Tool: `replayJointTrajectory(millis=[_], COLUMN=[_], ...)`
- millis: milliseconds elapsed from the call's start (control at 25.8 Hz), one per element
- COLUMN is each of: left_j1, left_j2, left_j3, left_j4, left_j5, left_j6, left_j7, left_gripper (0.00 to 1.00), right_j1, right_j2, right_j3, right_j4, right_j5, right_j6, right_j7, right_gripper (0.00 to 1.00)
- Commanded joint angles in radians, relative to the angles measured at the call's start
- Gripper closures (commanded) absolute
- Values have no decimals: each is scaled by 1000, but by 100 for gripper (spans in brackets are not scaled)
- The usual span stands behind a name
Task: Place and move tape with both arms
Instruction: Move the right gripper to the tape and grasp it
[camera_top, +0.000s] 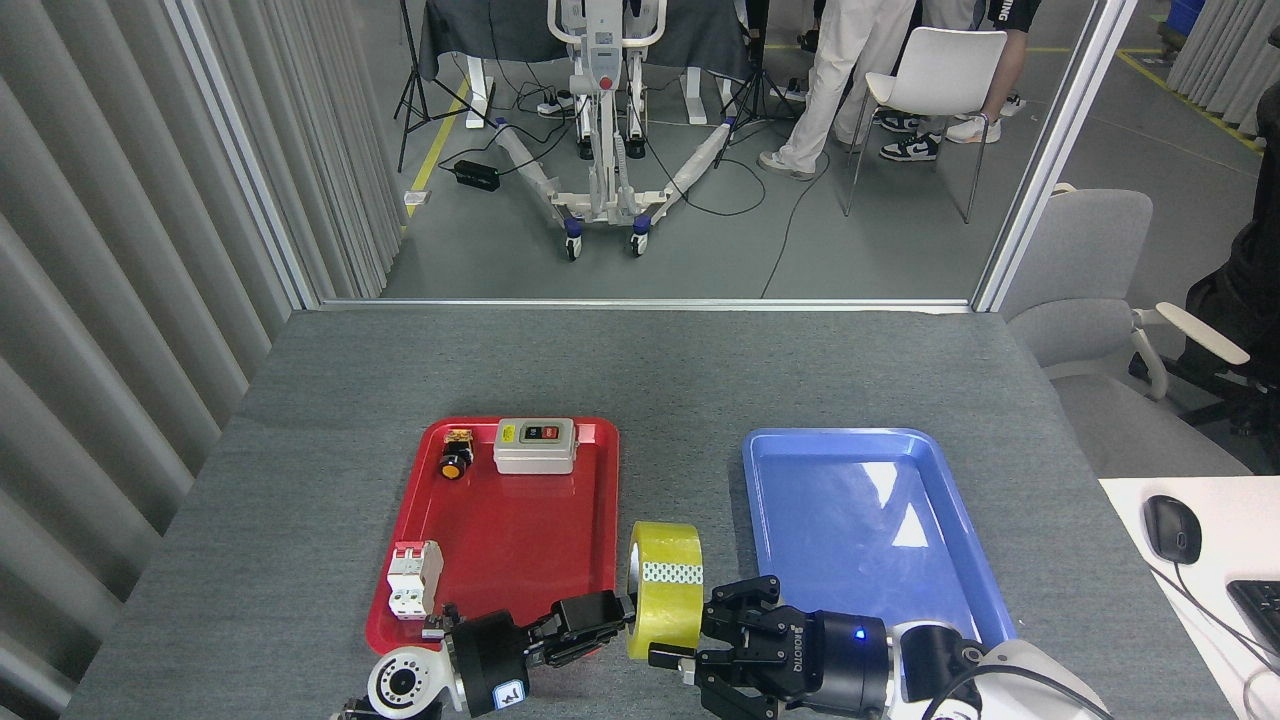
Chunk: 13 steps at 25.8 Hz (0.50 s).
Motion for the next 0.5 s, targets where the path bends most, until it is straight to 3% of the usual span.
replayJointTrajectory(millis=[0, 349, 387, 465], left_j1=[0, 0, -2, -6], left_j2=[2, 2, 0, 0], left_j3=[0, 3, 5, 11], left_j4=[1, 21, 21, 21], left_j5=[0, 2, 2, 2], left_j6=[0, -22, -22, -20], left_j7=[-1, -1, -1, -2], left_gripper=[100, 100, 94, 63], right_j1=[-9, -13, -13, -13], right_j2=[2, 2, 2, 2], right_j3=[1, 1, 1, 1], right_j4=[21, 32, 32, 32], right_j5=[-1, -1, -1, -1], right_j6=[2, 2, 2, 2], right_j7=[-2, -2, -2, -2], right_gripper=[68, 75, 75, 75])
